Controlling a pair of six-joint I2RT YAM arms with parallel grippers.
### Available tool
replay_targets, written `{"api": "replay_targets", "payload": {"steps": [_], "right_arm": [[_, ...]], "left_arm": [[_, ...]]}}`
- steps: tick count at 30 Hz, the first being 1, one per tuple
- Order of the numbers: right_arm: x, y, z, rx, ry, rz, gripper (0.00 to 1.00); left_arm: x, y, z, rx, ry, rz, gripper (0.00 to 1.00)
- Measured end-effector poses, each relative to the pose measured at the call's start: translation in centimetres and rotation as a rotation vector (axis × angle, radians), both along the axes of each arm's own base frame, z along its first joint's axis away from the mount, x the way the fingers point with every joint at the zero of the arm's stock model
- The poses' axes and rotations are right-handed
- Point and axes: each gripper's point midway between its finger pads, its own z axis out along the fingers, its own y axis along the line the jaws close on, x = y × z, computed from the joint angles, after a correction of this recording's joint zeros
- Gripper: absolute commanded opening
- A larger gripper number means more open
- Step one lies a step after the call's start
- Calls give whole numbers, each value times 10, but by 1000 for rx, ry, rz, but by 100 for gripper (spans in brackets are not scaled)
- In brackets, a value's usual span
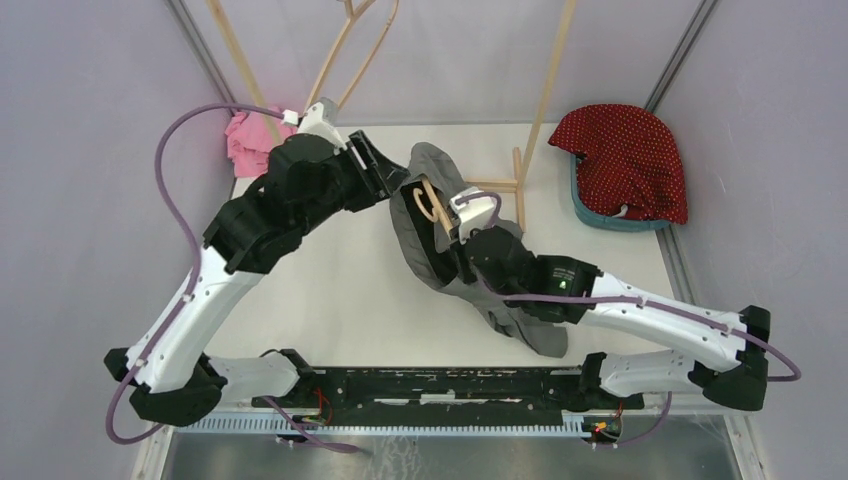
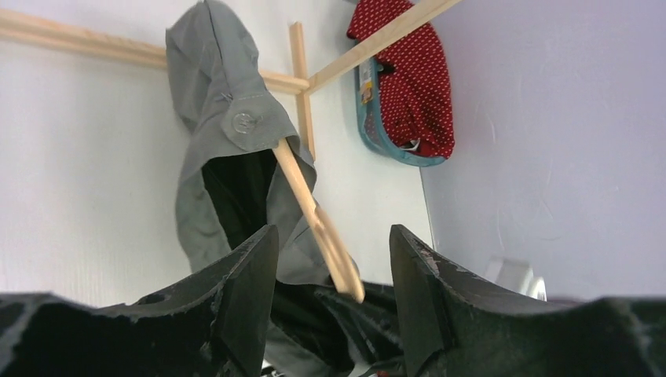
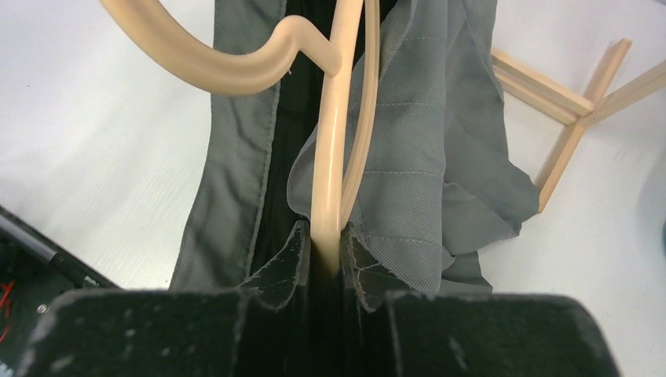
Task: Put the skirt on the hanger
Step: Place the hanger at the clothesline.
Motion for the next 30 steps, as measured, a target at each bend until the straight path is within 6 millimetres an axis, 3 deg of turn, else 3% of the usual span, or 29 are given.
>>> {"api": "replay_targets", "payload": {"steps": [4, 9, 12, 17, 20, 25, 26, 28, 30], "right_arm": [[5, -14, 10, 45, 65, 8, 1], [19, -33, 49, 167, 121, -5, 1], [26, -44, 83, 233, 118, -13, 1], [40, -59, 162, 353, 55, -23, 1], [51, -68, 199, 419, 12, -30, 1], [80, -79, 214, 471, 15, -76, 1], [87, -79, 212, 476, 25, -81, 1], [104, -80, 207, 488, 52, -100, 1], [121, -80, 197, 499, 85, -116, 1]], "left_arm": [[-13, 15, 23, -3, -96, -22, 63], [-32, 40, 36, -6, -178, -13, 64], [-36, 47, 35, 1, -192, -8, 64], [-38, 51, 31, 13, -195, -6, 64], [-39, 52, 23, 28, -186, -9, 65], [-46, 58, 6, 43, -170, -11, 71], [-48, 60, 3, 45, -167, -12, 75], [-52, 63, -4, 49, -162, -17, 99], [-56, 65, -12, 57, -154, -23, 99]]}}
